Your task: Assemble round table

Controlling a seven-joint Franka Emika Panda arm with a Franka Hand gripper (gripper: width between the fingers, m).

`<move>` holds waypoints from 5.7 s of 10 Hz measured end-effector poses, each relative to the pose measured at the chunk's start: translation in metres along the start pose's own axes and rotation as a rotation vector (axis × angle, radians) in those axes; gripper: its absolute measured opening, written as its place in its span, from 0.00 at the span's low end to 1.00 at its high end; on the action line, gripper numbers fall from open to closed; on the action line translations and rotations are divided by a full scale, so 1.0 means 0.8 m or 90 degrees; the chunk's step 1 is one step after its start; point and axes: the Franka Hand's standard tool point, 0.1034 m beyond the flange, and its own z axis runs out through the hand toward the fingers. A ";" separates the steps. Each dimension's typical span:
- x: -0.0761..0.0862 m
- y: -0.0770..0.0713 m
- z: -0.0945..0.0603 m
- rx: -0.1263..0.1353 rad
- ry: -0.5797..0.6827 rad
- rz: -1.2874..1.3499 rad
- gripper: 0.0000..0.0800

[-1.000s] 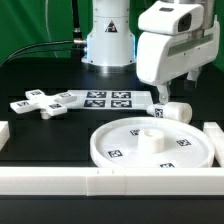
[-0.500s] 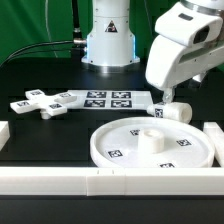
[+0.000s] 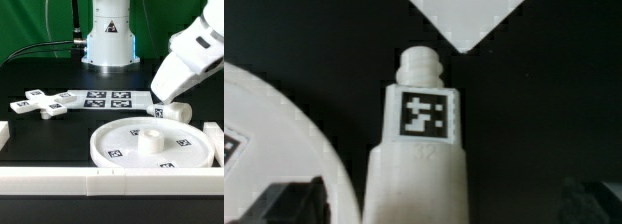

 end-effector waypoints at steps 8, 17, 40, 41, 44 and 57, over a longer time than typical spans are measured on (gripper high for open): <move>-0.013 0.004 0.019 -0.064 -0.170 0.044 0.81; 0.020 0.000 0.049 -0.069 -0.151 0.045 0.57; -0.064 0.049 -0.062 -0.057 0.191 0.128 0.51; -0.059 0.054 -0.064 -0.069 0.240 0.123 0.51; -0.064 0.058 -0.067 -0.062 0.340 0.170 0.51; -0.071 0.133 -0.072 -0.240 0.675 0.172 0.51</move>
Offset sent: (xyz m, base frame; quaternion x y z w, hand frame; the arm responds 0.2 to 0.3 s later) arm 0.0154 -0.0224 0.0115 -0.0594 -0.0845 -0.0056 0.9946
